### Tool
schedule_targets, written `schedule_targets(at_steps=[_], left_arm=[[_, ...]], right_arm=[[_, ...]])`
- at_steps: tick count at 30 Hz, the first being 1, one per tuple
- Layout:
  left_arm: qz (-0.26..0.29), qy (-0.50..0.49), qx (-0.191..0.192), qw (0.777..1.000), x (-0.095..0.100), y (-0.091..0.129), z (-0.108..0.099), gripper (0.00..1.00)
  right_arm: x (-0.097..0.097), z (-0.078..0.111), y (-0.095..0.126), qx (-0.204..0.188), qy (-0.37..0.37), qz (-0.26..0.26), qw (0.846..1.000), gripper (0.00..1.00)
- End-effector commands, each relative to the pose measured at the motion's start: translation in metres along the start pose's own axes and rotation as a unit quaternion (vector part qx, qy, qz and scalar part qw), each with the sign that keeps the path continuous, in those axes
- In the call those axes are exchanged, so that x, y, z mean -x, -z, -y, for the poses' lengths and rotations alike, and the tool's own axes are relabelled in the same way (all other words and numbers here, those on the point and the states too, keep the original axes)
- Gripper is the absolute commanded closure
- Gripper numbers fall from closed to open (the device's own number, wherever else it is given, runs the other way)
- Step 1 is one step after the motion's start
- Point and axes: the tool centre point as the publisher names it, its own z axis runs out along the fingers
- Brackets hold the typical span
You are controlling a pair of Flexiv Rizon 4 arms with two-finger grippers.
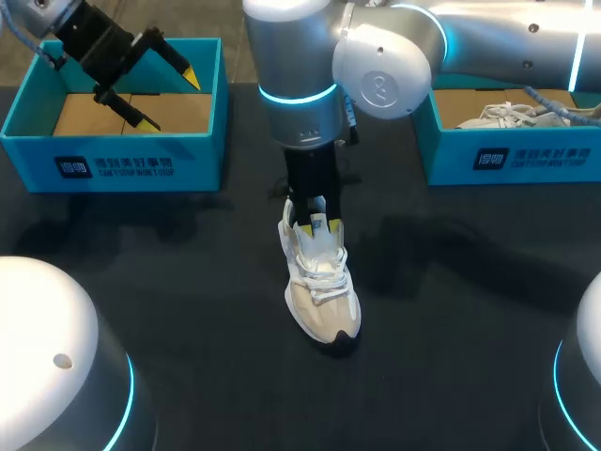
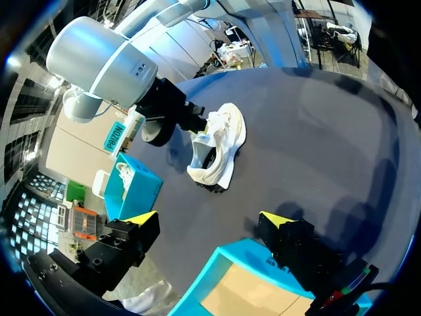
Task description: Take the shoe out of the shoebox, open the shoe tongue, remove and reinsert the insole, then place the shoe into the shoebox
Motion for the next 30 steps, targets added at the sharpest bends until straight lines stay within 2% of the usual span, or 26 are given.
schedule_targets(at_steps=[1, 5, 12, 21, 26, 29, 30], left_arm=[[-0.002, 0.000, 0.002, 1.000, 0.000, 0.000, 0.001, 0.00], [-0.002, 0.000, 0.002, 1.000, 0.000, 0.000, 0.001, 0.00], [-0.002, 0.000, 0.002, 1.000, 0.000, 0.000, 0.001, 0.00], [-0.002, 0.000, 0.002, 1.000, 0.000, 0.000, 0.001, 0.00], [-0.002, 0.000, 0.002, 1.000, 0.000, 0.000, 0.001, 0.00], [-0.002, 0.000, 0.002, 1.000, 0.000, 0.000, 0.001, 0.00], [-0.002, 0.000, 0.002, 1.000, 0.000, 0.000, 0.001, 0.00]], right_arm=[[-0.003, -0.018, -0.015, -0.011, 0.013, -0.006, 1.000, 0.65], [-0.001, -0.021, -0.017, -0.011, 0.018, -0.006, 1.000, 0.63], [0.006, -0.012, 0.004, -0.002, 0.014, 0.010, 1.000, 0.62], [-0.002, -0.025, -0.018, -0.011, 0.039, -0.006, 0.999, 0.60], [0.005, -0.025, 0.004, 0.045, 0.101, 0.011, 0.994, 0.53], [0.010, -0.029, 0.021, 0.093, 0.181, 0.008, 0.979, 0.51], [0.010, -0.031, 0.025, 0.101, 0.210, 0.021, 0.972, 0.52]])
